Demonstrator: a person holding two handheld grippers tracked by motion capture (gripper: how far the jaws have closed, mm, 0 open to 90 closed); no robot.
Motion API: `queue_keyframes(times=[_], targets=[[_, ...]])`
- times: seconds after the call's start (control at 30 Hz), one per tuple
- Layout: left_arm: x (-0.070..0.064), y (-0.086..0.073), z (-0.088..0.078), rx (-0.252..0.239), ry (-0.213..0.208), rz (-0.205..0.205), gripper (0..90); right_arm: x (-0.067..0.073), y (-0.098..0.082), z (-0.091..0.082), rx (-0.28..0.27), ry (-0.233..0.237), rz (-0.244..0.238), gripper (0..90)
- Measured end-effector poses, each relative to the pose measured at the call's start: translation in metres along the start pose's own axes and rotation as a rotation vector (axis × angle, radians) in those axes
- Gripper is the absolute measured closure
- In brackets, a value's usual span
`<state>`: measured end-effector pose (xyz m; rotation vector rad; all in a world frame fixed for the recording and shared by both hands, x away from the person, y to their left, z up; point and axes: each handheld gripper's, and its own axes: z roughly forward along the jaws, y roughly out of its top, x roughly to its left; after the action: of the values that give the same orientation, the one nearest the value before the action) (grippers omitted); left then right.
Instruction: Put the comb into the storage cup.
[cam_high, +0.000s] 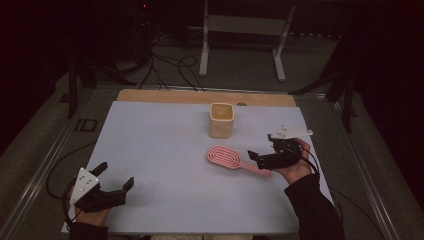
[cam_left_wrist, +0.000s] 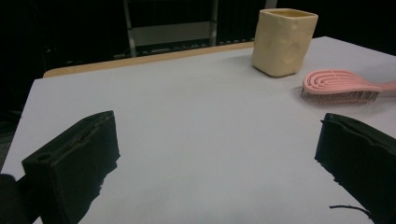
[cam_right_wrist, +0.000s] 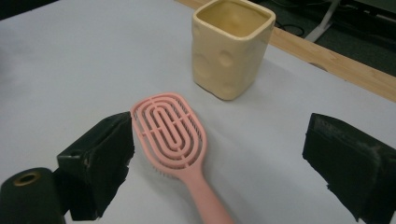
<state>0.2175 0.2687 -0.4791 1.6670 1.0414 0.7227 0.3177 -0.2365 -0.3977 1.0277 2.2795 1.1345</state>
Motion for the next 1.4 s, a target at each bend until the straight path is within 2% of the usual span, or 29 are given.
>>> queue_keyframes(times=[0.3, 0.7, 0.8, 1.07, 1.4], targets=[[0.0, 0.0, 0.001, 0.001, -0.001, -0.003, 0.0, 0.0, 0.009, 0.01, 0.043, -0.002, -0.027, 8.7], [0.0, -0.001, 0.002, 0.008, -0.001, 0.001, 0.0, -0.003, 0.019, 0.026, 0.116, 0.01, -0.096, 8.8], [0.0, -0.001, 0.002, 0.007, -0.003, -0.001, 0.0, -0.003, 0.021, 0.03, 0.147, 0.015, -0.126, 8.8], [0.0, -0.001, 0.002, 0.007, -0.002, 0.0, 0.0, -0.006, 0.023, 0.042, 0.231, 0.031, -0.164, 9.0], [-0.001, -0.001, 0.003, 0.012, -0.007, 0.003, 0.0, -0.009, 0.017, 0.057, 0.312, 0.059, -0.187, 9.2]])
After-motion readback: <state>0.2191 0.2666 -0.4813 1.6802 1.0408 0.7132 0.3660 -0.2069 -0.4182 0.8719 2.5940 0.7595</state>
